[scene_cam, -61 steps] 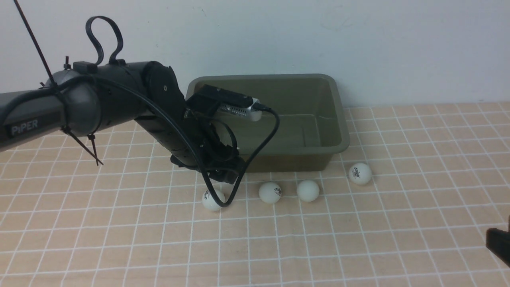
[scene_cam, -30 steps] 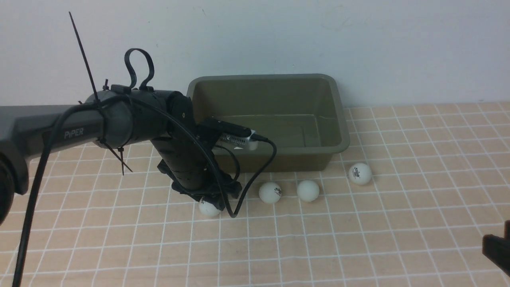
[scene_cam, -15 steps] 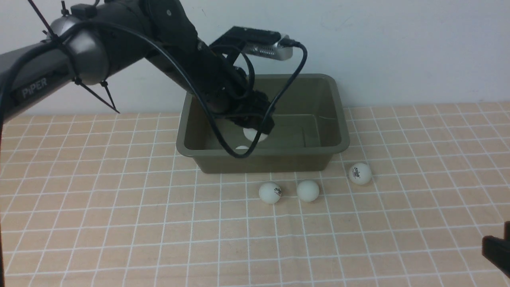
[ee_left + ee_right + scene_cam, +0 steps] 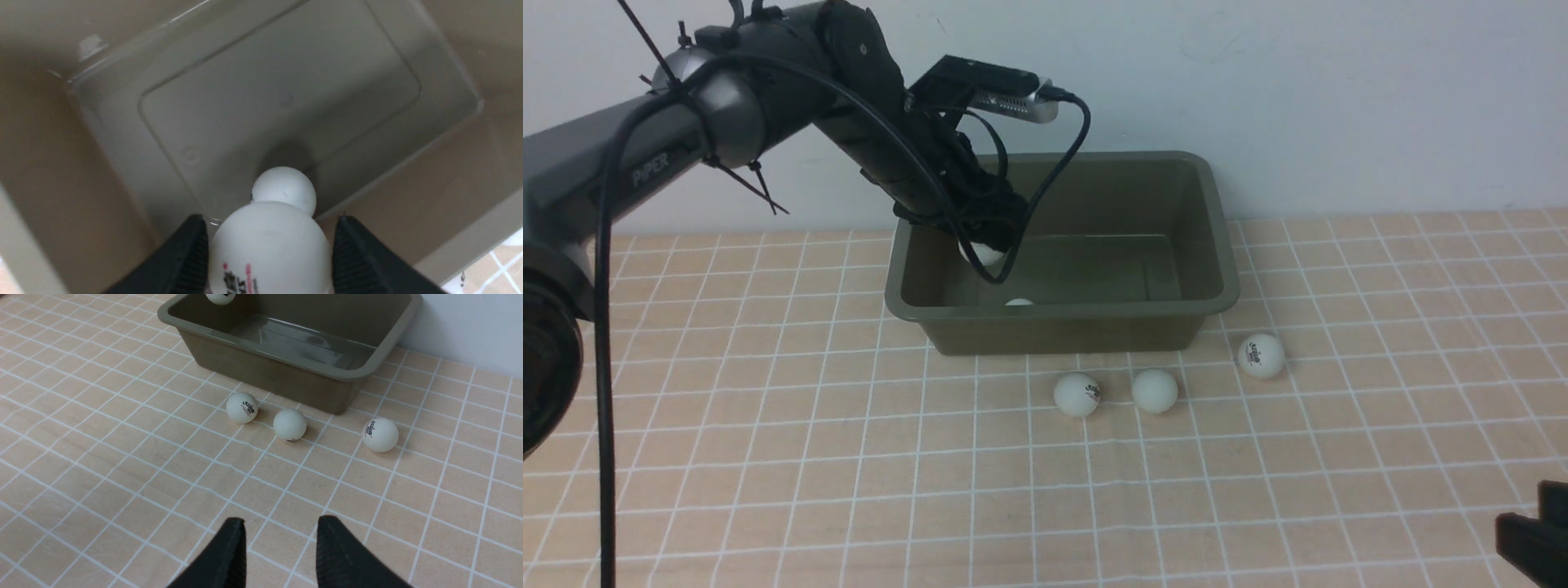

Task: Put the table tennis balls into the box on the light coffee tablecloth.
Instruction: 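Drop the ball into the bin, then reach for and grasp a ping pong ball on the table beside the basket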

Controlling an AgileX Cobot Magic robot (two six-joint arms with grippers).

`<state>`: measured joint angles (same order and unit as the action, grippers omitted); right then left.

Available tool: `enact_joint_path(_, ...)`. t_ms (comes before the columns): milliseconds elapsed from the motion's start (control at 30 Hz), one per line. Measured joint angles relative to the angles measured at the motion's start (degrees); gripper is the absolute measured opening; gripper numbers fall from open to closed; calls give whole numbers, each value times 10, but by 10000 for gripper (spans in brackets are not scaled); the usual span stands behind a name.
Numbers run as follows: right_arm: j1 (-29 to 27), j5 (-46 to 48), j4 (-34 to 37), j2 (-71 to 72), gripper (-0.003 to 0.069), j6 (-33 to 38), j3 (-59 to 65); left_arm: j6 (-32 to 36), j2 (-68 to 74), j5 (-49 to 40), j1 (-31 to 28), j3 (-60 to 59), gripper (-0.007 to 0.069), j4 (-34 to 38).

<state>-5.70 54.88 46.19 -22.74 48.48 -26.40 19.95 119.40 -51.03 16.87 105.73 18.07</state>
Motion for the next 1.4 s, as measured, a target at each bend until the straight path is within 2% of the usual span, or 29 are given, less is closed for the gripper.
enact_joint_path(67,0,1,0,0,231,0,0,-4,0,-20,0,15,375,2)
enact_joint_path(100,0,2,0,0,231,0,0,-13,0,-60,0,39,395,7)
enact_joint_path(167,0,2,0,0,231,0,0,-26,0,-132,1,79,396,13)
enact_joint_path(267,0,2,0,0,231,0,0,-40,0,-183,1,138,386,16)
enact_joint_path(400,0,2,0,0,231,0,0,-80,-13,-194,1,200,342,47)
enact_joint_path(467,0,2,0,0,231,0,0,-109,-36,-197,1,209,291,95)
enact_joint_path(600,0,0,0,0,231,0,0,-121,-63,-206,2,211,224,134)
enact_joint_path(733,0,0,0,0,231,1,0,-123,-86,-206,9,205,181,136)
enact_joint_path(1133,0,-4,-1,0,231,1,0,-100,-236,-206,28,-71,162,99)
enact_joint_path(1233,0,-4,-2,0,231,1,0,-68,-254,-205,30,-149,162,104)
enact_joint_path(1400,0,-5,-2,0,231,1,0,-2,-237,-203,42,-203,162,104)
